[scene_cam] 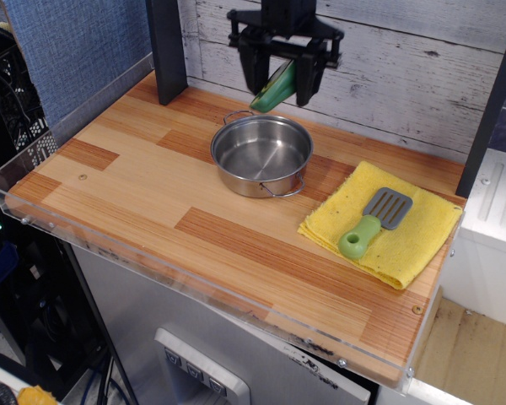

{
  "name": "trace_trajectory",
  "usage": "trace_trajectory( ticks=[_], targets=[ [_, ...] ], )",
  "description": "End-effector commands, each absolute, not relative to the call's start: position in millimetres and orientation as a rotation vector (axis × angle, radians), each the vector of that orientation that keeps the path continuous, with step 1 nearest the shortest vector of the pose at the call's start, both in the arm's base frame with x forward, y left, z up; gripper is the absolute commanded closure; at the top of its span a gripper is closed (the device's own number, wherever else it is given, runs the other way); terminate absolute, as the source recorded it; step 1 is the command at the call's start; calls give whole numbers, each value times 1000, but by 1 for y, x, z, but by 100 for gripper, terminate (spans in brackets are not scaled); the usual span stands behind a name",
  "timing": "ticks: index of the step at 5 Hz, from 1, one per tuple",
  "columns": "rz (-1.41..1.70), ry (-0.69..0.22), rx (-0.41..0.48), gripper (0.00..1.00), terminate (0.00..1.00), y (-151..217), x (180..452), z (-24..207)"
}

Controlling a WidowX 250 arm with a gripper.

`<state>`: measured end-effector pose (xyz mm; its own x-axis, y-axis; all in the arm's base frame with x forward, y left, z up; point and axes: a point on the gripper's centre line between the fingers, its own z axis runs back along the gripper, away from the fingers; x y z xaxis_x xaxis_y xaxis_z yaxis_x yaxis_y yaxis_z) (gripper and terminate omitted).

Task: Put the green and yellow food item inside the silver pot.

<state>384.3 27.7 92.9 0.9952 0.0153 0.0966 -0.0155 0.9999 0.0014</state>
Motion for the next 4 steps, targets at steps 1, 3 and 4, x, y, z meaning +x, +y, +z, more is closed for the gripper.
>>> trace_trajectory(
  ticks=[1, 3, 4],
  targets=[
    [42, -111, 46, 100, 0, 48, 362, 101],
    [4, -78, 26, 0, 0, 46, 357, 92],
    [-10, -74, 22, 0, 0, 46, 357, 93]
  ],
)
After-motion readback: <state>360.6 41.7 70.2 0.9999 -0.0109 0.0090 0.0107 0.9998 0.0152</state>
